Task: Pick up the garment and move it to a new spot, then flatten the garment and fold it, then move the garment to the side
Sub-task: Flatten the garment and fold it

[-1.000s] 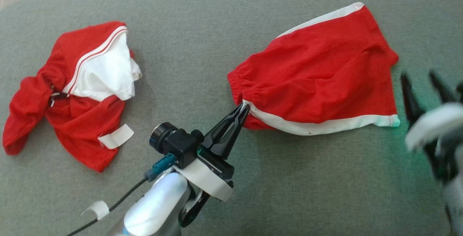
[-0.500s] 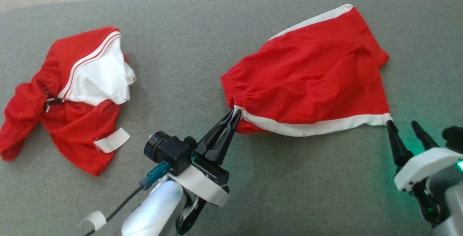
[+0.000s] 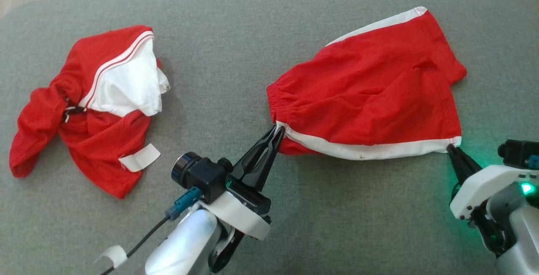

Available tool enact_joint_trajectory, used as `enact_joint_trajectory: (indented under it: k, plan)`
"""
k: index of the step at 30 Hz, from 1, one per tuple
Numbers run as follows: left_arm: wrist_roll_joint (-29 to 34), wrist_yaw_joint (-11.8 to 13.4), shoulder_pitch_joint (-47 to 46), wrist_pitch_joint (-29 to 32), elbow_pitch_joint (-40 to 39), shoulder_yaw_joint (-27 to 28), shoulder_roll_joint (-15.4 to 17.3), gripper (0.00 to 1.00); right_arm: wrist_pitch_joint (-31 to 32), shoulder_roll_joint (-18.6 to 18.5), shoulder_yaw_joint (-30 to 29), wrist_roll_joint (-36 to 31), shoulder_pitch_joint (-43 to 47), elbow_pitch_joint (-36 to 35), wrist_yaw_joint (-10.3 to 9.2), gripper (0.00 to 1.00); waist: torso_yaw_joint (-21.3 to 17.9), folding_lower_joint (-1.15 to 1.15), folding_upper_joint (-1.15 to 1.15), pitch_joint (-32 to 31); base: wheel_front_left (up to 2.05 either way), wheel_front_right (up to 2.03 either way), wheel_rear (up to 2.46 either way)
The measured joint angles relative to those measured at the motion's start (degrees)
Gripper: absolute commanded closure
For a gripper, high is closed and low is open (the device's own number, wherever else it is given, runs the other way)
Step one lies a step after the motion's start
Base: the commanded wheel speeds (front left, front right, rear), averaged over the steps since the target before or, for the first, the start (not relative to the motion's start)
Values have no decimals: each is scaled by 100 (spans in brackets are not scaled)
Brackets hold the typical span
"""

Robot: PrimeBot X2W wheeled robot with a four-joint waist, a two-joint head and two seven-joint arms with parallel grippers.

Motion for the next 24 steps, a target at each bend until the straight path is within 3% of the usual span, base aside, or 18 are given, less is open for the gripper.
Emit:
enact_joint_trajectory:
  k: [5, 10, 14, 19, 24]
  plan:
    - [0, 0, 6, 0, 13, 16, -3, 100, -169, -103, -46, 186, 24, -37, 0, 100, -21, 0, 0, -100, 0, 0, 0]
    - [31, 0, 150, 0, -65, -8, 82, 100, -324, -276, -480, 577, 229, -528, 0, 100, -102, 0, 0, -309, 0, 0, 0]
    - [189, 0, 488, 0, -102, -220, 309, 100, -264, -434, -962, 840, 603, -1243, 0, 100, -210, 0, 0, -542, 0, 0, 0]
    - [187, -1, 956, 32, -476, -508, 504, 100, 241, -411, -1651, 877, 1322, -2461, 0, 100, -357, -1, 0, -868, 0, 0, 0]
    - [-15, 2, 1306, 380, -1179, -656, 710, 100, 894, -78, -2365, 677, 2054, -3579, 0, 100, -395, -1, 0, -1111, 0, 0, 0]
